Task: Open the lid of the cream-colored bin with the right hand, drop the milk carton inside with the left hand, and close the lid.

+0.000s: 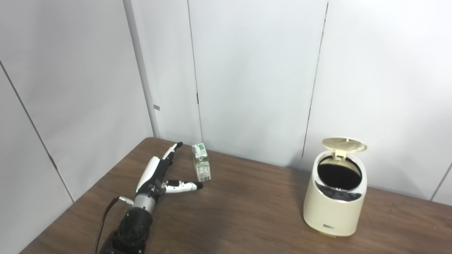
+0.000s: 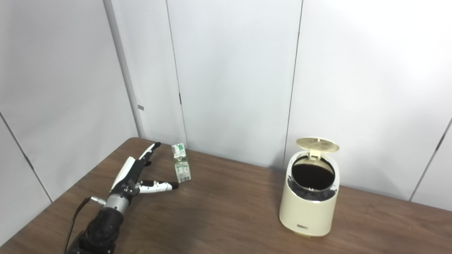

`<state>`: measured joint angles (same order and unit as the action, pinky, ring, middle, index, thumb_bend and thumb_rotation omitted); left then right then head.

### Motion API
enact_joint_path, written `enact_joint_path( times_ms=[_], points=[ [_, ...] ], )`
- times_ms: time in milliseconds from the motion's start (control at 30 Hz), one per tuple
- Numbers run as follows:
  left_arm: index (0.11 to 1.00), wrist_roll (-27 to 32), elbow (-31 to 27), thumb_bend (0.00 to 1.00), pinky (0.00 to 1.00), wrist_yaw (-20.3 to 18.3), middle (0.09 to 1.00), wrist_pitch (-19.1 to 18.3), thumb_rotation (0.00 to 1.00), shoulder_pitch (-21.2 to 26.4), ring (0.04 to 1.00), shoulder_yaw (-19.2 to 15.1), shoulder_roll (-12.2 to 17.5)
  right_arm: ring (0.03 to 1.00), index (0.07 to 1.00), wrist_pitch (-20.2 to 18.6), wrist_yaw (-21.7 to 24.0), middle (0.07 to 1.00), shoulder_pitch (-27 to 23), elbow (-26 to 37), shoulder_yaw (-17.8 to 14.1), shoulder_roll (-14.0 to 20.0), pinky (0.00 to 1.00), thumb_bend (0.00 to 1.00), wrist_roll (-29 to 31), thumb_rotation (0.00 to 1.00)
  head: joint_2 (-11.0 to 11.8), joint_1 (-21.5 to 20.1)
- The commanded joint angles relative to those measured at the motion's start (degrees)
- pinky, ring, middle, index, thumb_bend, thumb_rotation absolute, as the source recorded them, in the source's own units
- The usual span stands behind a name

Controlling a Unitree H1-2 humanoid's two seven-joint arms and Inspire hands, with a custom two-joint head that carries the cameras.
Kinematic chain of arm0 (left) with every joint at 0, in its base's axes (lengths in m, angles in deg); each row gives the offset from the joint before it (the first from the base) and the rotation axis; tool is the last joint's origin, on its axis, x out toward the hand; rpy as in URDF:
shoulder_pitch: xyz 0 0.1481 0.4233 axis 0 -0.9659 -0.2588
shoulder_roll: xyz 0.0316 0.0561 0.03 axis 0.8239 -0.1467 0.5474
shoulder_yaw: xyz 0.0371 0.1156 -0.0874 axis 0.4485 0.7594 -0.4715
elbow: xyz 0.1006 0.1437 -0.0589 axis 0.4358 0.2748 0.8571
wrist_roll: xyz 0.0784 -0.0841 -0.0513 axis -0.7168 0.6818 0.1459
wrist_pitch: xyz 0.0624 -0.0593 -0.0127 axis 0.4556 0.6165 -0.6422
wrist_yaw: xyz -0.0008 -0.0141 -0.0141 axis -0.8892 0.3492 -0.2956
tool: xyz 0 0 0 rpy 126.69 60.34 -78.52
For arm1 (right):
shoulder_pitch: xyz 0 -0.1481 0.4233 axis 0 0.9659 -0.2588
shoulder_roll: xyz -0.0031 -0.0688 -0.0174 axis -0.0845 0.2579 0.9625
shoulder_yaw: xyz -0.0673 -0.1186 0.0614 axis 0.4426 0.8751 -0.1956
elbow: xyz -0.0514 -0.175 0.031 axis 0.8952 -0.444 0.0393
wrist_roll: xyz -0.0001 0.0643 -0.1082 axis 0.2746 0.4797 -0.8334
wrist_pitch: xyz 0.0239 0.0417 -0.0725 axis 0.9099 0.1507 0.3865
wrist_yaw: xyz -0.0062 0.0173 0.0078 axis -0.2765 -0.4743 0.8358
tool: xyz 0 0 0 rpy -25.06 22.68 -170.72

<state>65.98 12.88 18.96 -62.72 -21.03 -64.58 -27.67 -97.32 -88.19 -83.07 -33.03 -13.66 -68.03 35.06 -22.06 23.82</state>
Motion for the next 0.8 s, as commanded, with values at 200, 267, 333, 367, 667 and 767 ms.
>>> enact_joint_path(
  times_ms=[200, 267, 333, 367, 667, 767],
  points=[
    [1.000, -4.39, 7.94, 1.00, 0.88, 1.16, 1.000, 0.95, 0.20, 7.81, 0.980, 3.70, 6.06, 0.769, 0.831, 0.81, -0.26, 0.808, -0.70, 1.52, -0.10, 0.03, 0.56, 0.80, 0.13, 0.96, -0.28, -0.43],
    [1.000, -4.88, 9.20, 1.00, 0.89, 1.25, 1.000, 0.60, 0.20, 8.87, 0.985, 4.25, 6.55, 0.774, 0.842, 0.49, -0.39, 0.814, -0.76, 1.66, -0.05, -0.03, 0.56, 0.81, -0.09, 0.97, -0.35, -0.45],
    [1.000, -5.42, 10.57, 1.00, 0.92, 1.26, 1.000, 0.63, 0.19, 10.00, 0.992, 4.93, 7.14, 0.777, 0.844, 0.35, -0.46, 0.815, -0.81, 1.76, 0.01, -0.14, 0.56, 0.83, -0.20, 0.97, -0.49, -0.56],
    [1.000, -5.46, 11.38, 1.00, 0.92, 1.20, 1.000, 0.89, 0.19, 10.57, 0.995, 5.20, 7.43, 0.777, 0.842, 0.36, -0.51, 0.812, -0.83, 1.77, 0.06, -0.17, 0.56, 0.83, -0.29, 0.97, -0.49, -0.56],
    [1.000, -5.04, 16.41, 1.00, 0.95, -1.41, 0.988, 0.37, 0.17, 15.61, 0.986, 7.82, 10.57, 0.785, 0.858, -0.50, -0.60, 0.824, -0.47, 2.97, 1.44, -0.03, 0.57, 0.81, -3.11, 1.00, -1.06, -1.12],
    [1.000, -4.91, 17.22, 0.99, 0.90, -2.81, 0.980, -0.44, 0.16, 16.84, 0.970, 8.52, 11.41, 0.792, 0.868, -0.63, -0.70, 0.831, -0.28, 3.21, 1.61, -0.18, 0.60, 0.80, -3.64, 1.00, -1.19, -1.24]
  ],
)
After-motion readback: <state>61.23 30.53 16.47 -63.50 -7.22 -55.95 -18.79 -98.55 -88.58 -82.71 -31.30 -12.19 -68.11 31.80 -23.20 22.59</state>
